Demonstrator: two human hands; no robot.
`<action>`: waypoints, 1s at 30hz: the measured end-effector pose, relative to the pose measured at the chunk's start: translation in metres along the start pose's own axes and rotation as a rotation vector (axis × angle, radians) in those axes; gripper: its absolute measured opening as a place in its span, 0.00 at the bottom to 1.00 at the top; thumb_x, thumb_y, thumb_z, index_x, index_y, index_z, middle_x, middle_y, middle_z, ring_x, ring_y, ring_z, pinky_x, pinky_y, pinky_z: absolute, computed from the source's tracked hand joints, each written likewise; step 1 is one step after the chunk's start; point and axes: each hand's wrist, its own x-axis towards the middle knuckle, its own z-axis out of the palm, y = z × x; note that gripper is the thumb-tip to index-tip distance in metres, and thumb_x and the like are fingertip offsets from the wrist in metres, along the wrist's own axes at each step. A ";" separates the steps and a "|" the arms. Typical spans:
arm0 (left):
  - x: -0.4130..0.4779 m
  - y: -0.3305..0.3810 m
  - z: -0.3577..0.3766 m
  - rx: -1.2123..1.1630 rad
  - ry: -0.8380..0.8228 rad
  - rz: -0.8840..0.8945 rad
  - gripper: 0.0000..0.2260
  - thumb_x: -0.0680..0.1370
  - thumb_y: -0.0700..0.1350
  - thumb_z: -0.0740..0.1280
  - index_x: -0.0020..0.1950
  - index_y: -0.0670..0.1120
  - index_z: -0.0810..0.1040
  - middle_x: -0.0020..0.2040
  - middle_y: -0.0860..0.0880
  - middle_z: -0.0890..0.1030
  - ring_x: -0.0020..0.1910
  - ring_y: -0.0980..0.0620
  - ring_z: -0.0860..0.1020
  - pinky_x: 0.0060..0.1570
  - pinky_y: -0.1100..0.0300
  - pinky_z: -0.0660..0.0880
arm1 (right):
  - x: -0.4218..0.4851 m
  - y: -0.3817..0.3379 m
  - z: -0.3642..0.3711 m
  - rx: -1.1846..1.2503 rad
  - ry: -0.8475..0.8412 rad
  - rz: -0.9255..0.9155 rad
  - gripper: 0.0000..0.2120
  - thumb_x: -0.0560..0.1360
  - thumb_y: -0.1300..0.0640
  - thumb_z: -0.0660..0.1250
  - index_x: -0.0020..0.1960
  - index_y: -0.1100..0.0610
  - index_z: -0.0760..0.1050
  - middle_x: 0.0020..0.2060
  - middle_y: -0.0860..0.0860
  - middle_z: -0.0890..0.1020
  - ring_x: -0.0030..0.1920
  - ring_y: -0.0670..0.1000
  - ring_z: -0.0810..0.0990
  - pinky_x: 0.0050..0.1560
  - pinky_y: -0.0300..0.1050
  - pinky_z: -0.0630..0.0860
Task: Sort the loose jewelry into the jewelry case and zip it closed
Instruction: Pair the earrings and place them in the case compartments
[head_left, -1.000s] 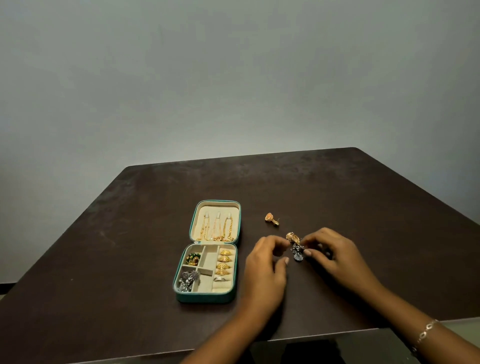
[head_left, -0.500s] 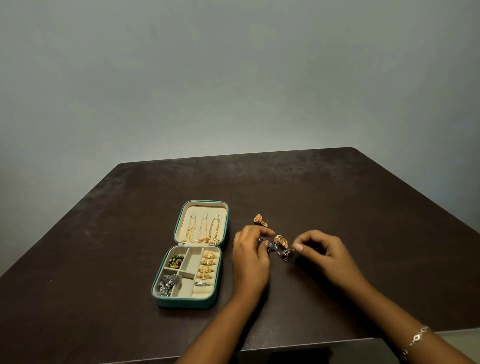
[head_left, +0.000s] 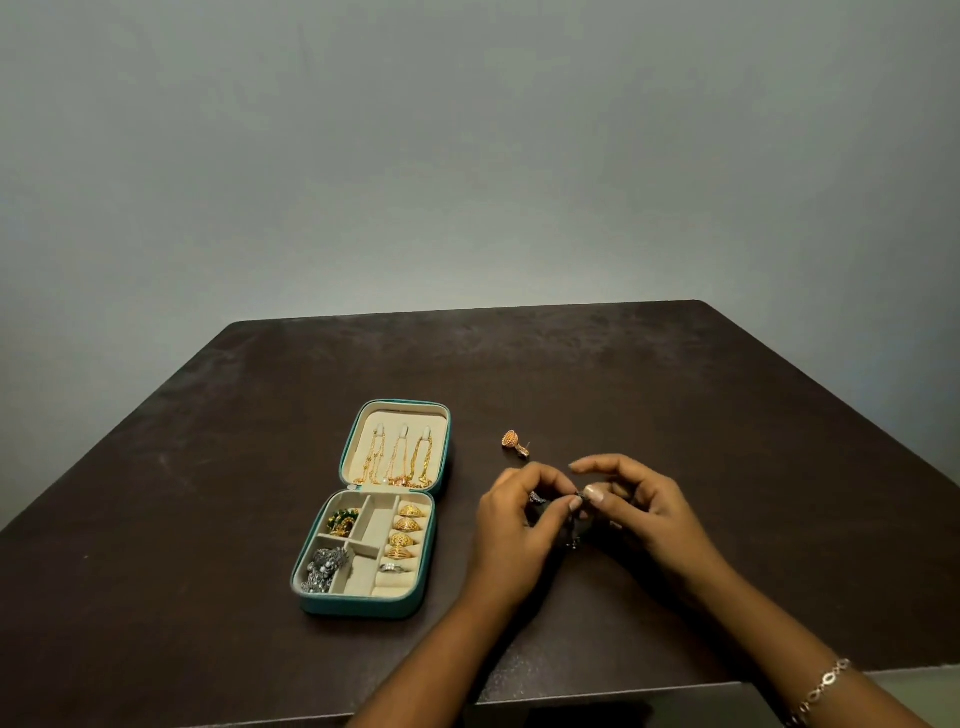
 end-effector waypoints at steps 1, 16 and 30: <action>0.000 0.000 0.000 -0.007 -0.002 -0.011 0.02 0.69 0.46 0.69 0.38 0.53 0.78 0.39 0.52 0.80 0.40 0.57 0.77 0.39 0.65 0.72 | 0.000 0.000 0.000 0.007 -0.001 -0.011 0.06 0.70 0.64 0.66 0.47 0.62 0.78 0.33 0.54 0.81 0.35 0.49 0.79 0.36 0.40 0.76; 0.011 -0.009 -0.005 -0.010 0.129 -0.109 0.03 0.71 0.46 0.64 0.42 0.52 0.76 0.42 0.52 0.81 0.44 0.54 0.78 0.45 0.61 0.73 | 0.001 0.006 -0.003 -0.209 0.186 -0.179 0.04 0.70 0.67 0.69 0.42 0.61 0.82 0.39 0.55 0.84 0.41 0.47 0.81 0.42 0.38 0.76; 0.014 -0.001 -0.002 0.543 0.057 -0.059 0.06 0.71 0.37 0.69 0.44 0.47 0.80 0.47 0.51 0.79 0.52 0.52 0.74 0.48 0.59 0.69 | 0.001 0.001 -0.004 -0.081 0.281 -0.164 0.09 0.73 0.70 0.63 0.44 0.60 0.79 0.37 0.55 0.85 0.41 0.47 0.83 0.40 0.35 0.76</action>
